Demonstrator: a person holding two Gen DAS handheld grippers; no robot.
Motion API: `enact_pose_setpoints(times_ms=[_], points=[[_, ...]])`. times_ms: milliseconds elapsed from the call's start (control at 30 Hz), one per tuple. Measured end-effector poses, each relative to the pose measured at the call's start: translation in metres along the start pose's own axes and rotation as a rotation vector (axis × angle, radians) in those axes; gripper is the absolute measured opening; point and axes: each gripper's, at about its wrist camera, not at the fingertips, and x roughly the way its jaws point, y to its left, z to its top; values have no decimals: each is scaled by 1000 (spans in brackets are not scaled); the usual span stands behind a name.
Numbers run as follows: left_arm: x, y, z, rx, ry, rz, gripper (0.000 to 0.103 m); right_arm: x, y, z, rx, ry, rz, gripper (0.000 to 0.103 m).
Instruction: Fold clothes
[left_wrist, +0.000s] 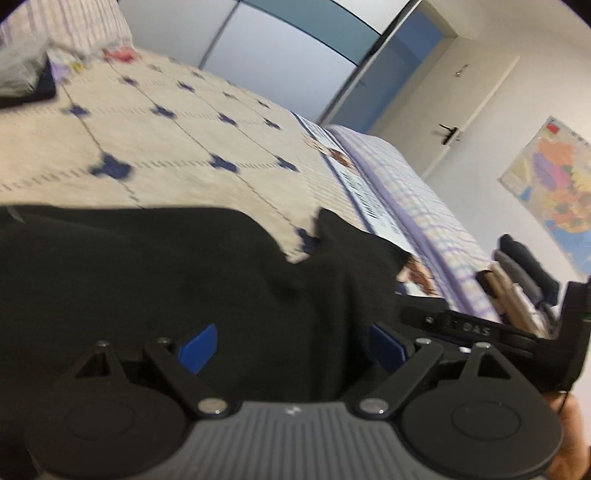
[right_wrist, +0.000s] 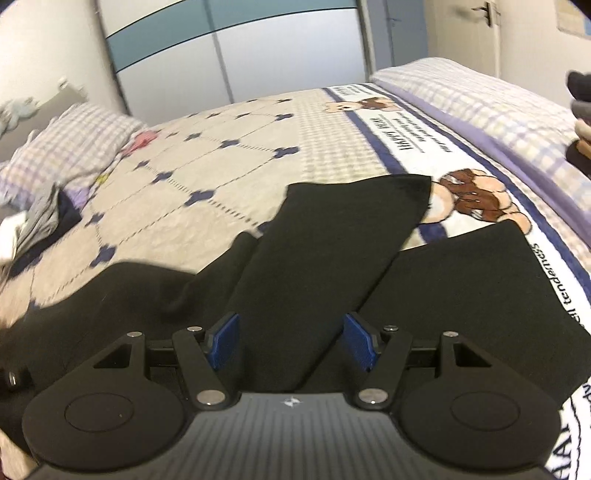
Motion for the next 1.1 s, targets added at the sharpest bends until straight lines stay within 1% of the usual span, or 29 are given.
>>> enact_pose_setpoints(times_ms=[67, 167, 300, 367, 467, 567, 700, 767, 833, 900, 1100], points=[[14, -3, 1, -26, 24, -37, 84, 5, -10, 3, 19, 6, -6, 66], [34, -11, 2, -41, 39, -71, 78, 12, -25, 8, 48, 15, -15, 66], [55, -29, 0, -26, 43, -99, 77, 21, -46, 14, 86, 27, -26, 66], [65, -39, -2, -6, 60, -108, 76, 26, -56, 17, 105, 33, -32, 66], [83, -53, -4, 39, 88, -115, 75, 32, -72, 19, 135, 45, -40, 66], [102, -65, -4, 81, 120, -98, 74, 31, -93, 6, 183, 80, -39, 66], [125, -73, -2, 78, 146, -78, 74, 22, -118, 0, 207, 73, -49, 66], [131, -75, 0, 58, 144, -74, 74, 16, -131, -3, 211, 51, -74, 66], [133, -77, 1, 45, 124, -78, 74, 10, -144, -7, 212, 38, -89, 66], [137, -82, 5, 41, 107, -85, 73, 6, -157, -10, 214, 33, -83, 66], [157, -92, 18, 55, 95, -99, 72, -2, -181, -14, 258, 36, -58, 66]])
